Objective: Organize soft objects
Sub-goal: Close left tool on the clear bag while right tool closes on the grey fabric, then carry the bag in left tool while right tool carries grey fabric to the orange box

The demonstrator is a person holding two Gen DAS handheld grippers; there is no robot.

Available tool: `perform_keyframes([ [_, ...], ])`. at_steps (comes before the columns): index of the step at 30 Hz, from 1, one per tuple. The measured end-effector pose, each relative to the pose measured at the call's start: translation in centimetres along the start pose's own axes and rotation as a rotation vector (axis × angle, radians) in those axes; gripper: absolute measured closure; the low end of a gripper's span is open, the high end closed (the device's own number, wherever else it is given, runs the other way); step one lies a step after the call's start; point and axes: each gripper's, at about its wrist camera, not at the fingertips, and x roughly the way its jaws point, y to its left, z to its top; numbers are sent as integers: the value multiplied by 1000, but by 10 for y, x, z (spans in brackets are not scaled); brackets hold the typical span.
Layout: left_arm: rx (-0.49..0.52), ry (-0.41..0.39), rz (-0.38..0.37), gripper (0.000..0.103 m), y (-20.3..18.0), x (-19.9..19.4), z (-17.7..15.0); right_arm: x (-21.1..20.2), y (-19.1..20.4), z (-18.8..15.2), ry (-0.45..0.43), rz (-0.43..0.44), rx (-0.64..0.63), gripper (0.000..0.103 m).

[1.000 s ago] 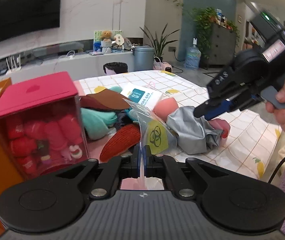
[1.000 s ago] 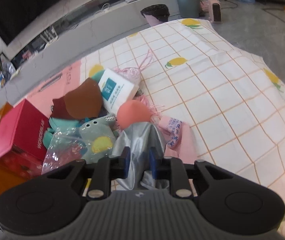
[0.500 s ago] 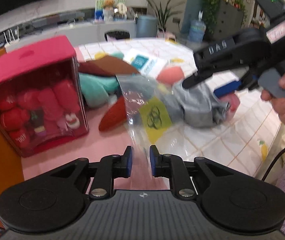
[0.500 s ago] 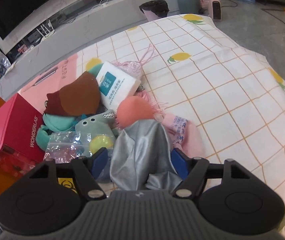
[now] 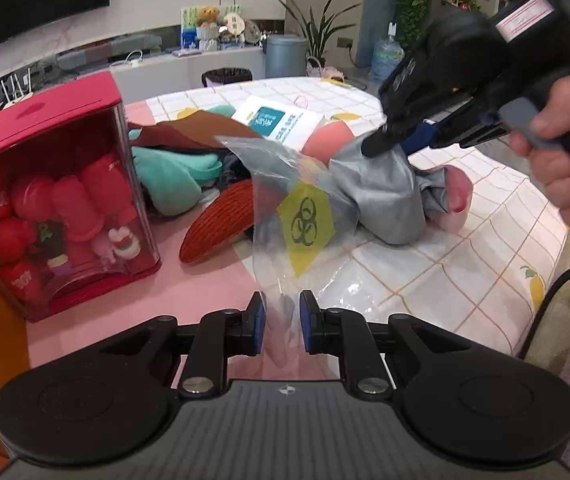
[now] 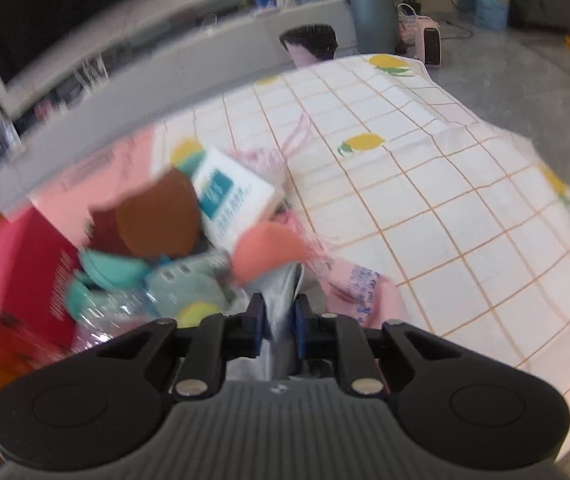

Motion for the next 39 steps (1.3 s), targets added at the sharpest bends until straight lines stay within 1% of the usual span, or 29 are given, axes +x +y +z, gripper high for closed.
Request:
perform_keyframes([
  [3, 3, -25, -10, 84, -1, 3, -1, -19, -8, 1, -72, 60, 56, 89],
  [5, -3, -31, -33, 86, 0, 4, -1, -27, -12, 1, -75, 97, 79, 89],
  [7, -4, -35, -64, 88, -5, 5, 0, -31, -15, -1, -44, 148, 101, 89],
  [10, -25, -3, -127, 88, 3, -2, 3, -41, -15, -13, 17, 221, 98, 89],
  [11, -36, 5, -131, 88, 6, -7, 3, -44, -12, -18, 40, 219, 70, 89],
  [12, -47, 7, -119, 88, 8, -13, 2, -45, -8, -22, 57, 196, 36, 89],
  [13, -43, 12, -92, 88, 10, -19, 1, -44, -5, -24, 62, 163, 15, 84],
  [15, -17, 27, -37, 88, 11, -30, 0, -38, -7, -23, 65, 119, 27, 71],
  [16, -11, 27, -23, 88, 13, -34, -1, -34, -9, -21, 66, 114, 43, 52],
  [17, -14, 27, -16, 88, 16, -38, -1, -31, -10, -17, 64, 107, 48, 40],
  [19, -27, 56, -9, 88, 21, -39, 0, -25, -8, -10, 40, 85, 30, 33],
  [20, -32, 78, -7, 88, 22, -37, 2, -21, -6, -7, 29, 70, 18, 32],
  [21, -36, 97, -12, 83, 24, -34, 2, -15, -3, -3, 31, 54, 7, 31],
  [22, -41, 105, -31, 82, 25, -31, 3, -7, 0, 0, 43, 42, -3, 31],
  [24, -73, 73, -93, 76, 28, -28, 3, 6, 6, 1, 72, 42, -29, 32],
  [25, -93, 60, -112, 75, 30, -26, 3, 11, 10, 0, 92, 39, -51, 32],
  [27, -112, 38, -139, 70, 30, -19, 7, 16, 17, -5, 117, 10, -103, 33],
  [29, -116, 36, -156, 66, 28, -10, 11, 16, 18, -7, 110, -6, -130, 37],
  [30, -124, 48, -186, 66, 29, -5, 13, 15, 16, -8, 110, -7, -124, 42],
  [31, -142, 64, -245, 66, 31, 1, 14, 14, 13, -8, 113, -3, -110, 51],
  [32, -169, 82, -322, 66, 33, 9, 15, 14, 11, -9, 122, 5, -94, 60],
  [33, -189, 90, -362, 66, 33, 15, 16, 15, 8, -9, 131, 16, -81, 64],
  [34, -196, 88, -371, 66, 32, 20, 18, 15, 7, -10, 137, 24, -74, 71],
  [35, -193, 78, -356, 70, 30, 23, 19, 15, 8, -10, 141, 29, -73, 75],
  [36, -191, 73, -341, 85, 28, 26, 21, 15, 8, -11, 143, 31, -78, 83],
  [37, -191, 72, -333, 92, 27, 28, 22, 15, 9, -11, 143, 32, -84, 85],
  [38, -200, 71, -331, 101, 27, 28, 22, 14, 10, -12, 141, 35, -91, 87],
  [39, -215, 61, -331, 103, 28, 26, 21, 13, 10, -12, 139, 41, -96, 87],
])
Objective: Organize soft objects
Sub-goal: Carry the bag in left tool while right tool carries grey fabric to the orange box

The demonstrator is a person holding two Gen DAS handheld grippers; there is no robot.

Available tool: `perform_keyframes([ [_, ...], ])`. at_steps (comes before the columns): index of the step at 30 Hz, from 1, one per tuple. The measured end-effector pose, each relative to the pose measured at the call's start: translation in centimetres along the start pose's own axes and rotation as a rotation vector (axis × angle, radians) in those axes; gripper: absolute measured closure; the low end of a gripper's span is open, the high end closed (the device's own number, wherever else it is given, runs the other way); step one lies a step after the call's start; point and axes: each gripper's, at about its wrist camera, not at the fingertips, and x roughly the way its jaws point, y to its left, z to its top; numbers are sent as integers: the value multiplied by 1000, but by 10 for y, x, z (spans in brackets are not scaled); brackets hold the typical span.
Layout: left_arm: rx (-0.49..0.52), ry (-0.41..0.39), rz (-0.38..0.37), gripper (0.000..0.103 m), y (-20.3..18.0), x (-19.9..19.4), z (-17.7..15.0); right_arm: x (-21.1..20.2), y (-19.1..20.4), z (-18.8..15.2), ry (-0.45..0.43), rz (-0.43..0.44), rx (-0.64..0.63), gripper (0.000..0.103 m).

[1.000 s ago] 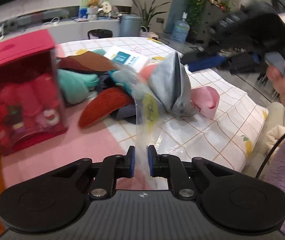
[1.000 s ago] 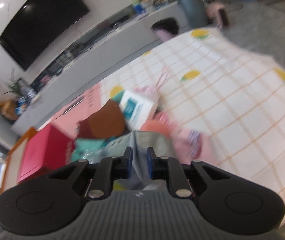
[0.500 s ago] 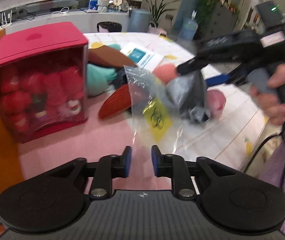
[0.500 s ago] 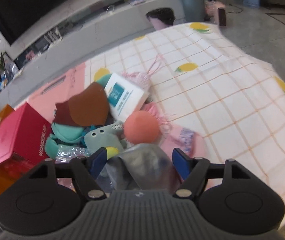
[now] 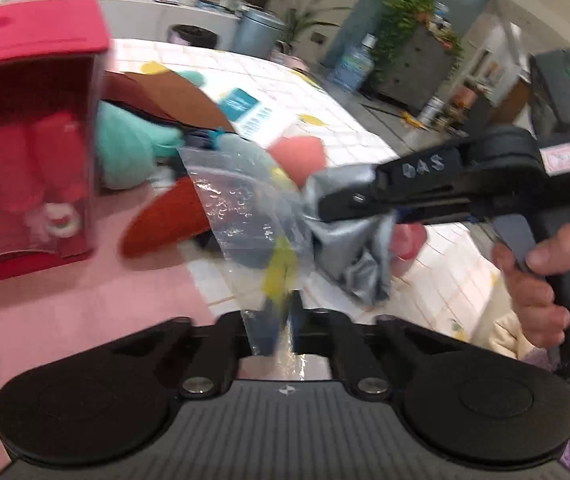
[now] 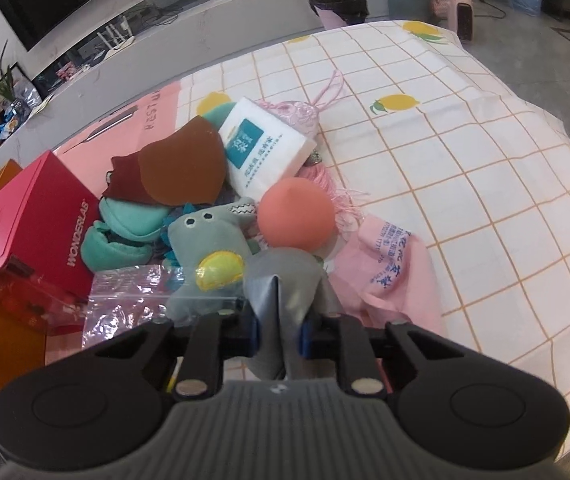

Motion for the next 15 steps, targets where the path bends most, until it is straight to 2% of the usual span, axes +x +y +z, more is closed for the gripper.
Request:
perform_keyframes([
  [5, -23, -50, 62, 103, 1, -17, -5, -11, -3, -1, -41, 28, 23, 94],
  [15, 87, -153, 57, 103, -29, -55, -3, -33, -17, -1, -115, 68, 111, 96],
])
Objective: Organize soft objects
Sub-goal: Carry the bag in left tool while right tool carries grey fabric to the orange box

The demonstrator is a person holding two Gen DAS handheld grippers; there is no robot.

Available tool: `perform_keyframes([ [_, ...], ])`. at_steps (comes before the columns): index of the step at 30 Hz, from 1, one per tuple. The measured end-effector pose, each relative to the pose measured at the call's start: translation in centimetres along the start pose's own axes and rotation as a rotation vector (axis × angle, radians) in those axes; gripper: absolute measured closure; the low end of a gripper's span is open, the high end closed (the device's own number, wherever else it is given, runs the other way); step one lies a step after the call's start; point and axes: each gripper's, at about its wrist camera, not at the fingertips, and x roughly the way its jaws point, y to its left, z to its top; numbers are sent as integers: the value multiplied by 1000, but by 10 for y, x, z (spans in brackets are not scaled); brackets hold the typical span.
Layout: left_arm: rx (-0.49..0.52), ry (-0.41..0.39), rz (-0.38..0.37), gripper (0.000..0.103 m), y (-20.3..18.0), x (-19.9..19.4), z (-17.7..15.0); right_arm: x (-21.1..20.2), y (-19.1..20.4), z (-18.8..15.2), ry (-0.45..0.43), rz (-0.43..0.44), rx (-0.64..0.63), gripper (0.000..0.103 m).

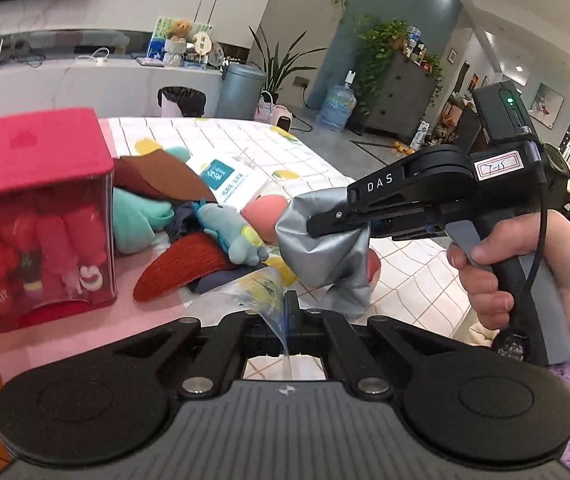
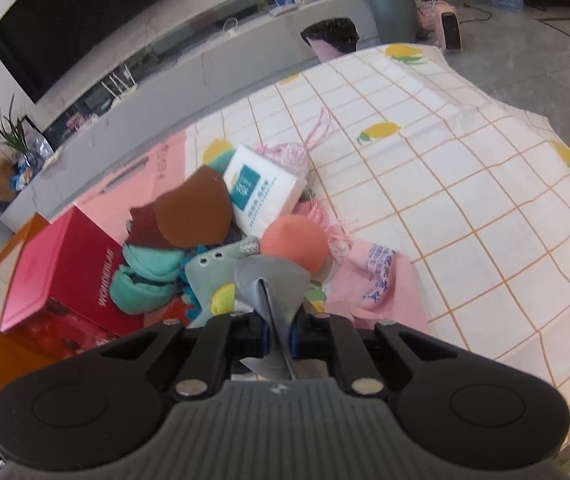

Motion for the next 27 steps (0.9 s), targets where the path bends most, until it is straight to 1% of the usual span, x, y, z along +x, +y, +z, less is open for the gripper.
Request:
perform_keyframes([
  [2, 13, -6, -1, 103, -5, -4, 2, -6, 0, 0, -22, 7, 11, 96],
  [4, 25, -12, 26, 103, -9, -8, 4, -11, -1, -1, -40, 5, 26, 96],
  [6, 38, -36, 52, 103, -13, -12, 7, -17, -2, -1, -59, 7, 41, 96],
  [9, 61, -72, 64, 103, -17, -25, 10, -30, 0, 0, -100, 22, 54, 96],
  [15, 49, -118, 83, 103, -23, -47, 28, -61, 16, 3, -186, 53, 33, 96],
  [16, 46, -130, 87, 103, -24, -51, 31, -67, 23, 3, -206, 44, 8, 96],
  [18, 40, -149, 87, 103, -24, -60, 36, -82, 44, 1, -275, -14, -93, 96],
  [19, 31, -165, 84, 103, -24, -65, 39, -88, 55, -1, -306, -29, -132, 96],
  [22, 8, -199, 71, 103, -22, -83, 47, -104, 81, -3, -358, -20, -174, 96],
  [25, 2, -245, 103, 103, -22, -99, 54, -125, 114, -9, -434, -11, -254, 96],
  [27, -15, -268, 124, 103, -19, -110, 60, -137, 136, -12, -465, 27, -297, 96],
])
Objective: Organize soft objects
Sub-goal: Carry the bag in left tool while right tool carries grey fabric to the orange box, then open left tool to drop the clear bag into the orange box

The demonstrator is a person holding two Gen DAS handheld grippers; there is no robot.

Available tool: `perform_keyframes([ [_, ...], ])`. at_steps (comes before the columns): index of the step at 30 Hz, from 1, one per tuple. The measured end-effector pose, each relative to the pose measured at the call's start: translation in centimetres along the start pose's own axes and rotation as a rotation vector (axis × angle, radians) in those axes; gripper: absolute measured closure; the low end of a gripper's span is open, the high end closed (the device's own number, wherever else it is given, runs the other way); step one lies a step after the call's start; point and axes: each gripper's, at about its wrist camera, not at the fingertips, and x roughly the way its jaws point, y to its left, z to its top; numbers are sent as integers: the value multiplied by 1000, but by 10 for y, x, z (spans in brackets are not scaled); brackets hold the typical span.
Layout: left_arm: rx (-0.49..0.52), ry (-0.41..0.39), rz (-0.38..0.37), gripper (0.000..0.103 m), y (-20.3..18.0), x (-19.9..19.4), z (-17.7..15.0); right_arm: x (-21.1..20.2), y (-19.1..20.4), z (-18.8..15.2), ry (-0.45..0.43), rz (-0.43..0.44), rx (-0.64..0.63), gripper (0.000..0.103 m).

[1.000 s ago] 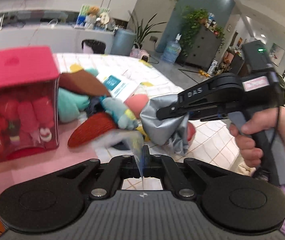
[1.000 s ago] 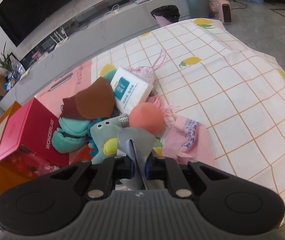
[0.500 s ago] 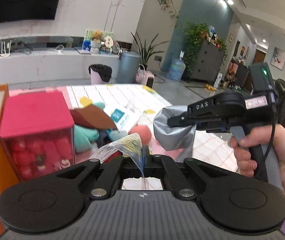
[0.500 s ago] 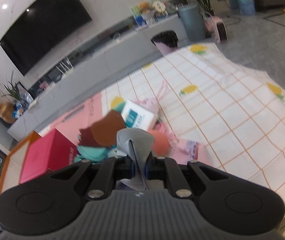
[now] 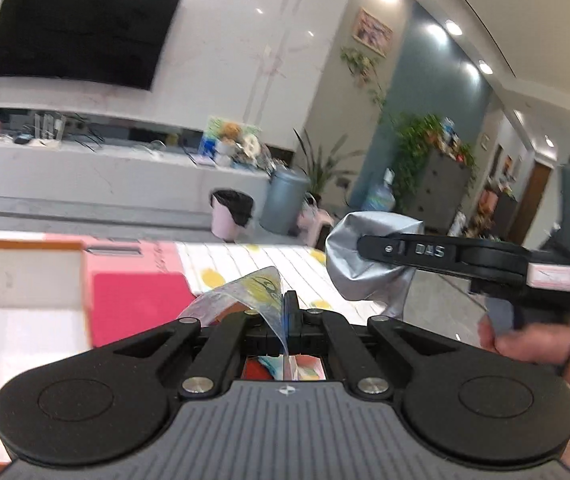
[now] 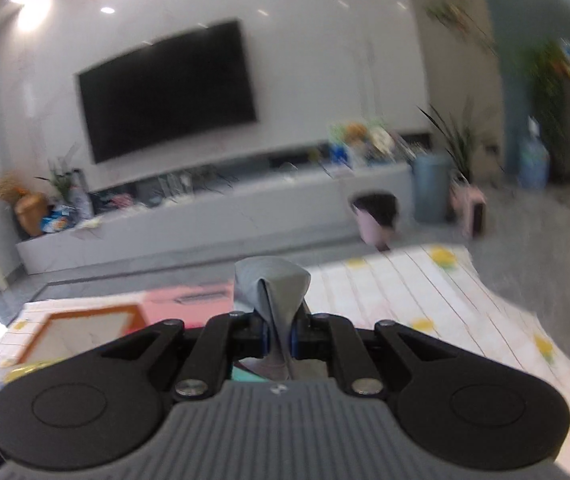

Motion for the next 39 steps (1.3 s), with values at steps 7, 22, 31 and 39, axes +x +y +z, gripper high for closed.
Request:
perform_keyframes([
  [7, 19, -112, 155, 103, 20, -32, 20, -16, 77, 18, -63, 168, -84, 96],
  [22, -194, -55, 482, 103, 112, -55, 29, 14, 178, -27, 62, 514, -97, 95],
  [31, -241, 210, 461, 103, 161, -43, 2, 66, 181, -81, 244, 497, -83, 95],
  [39, -158, 350, 527, 102, 164, -11, -18, 82, 171, -90, 249, 486, -66, 95],
])
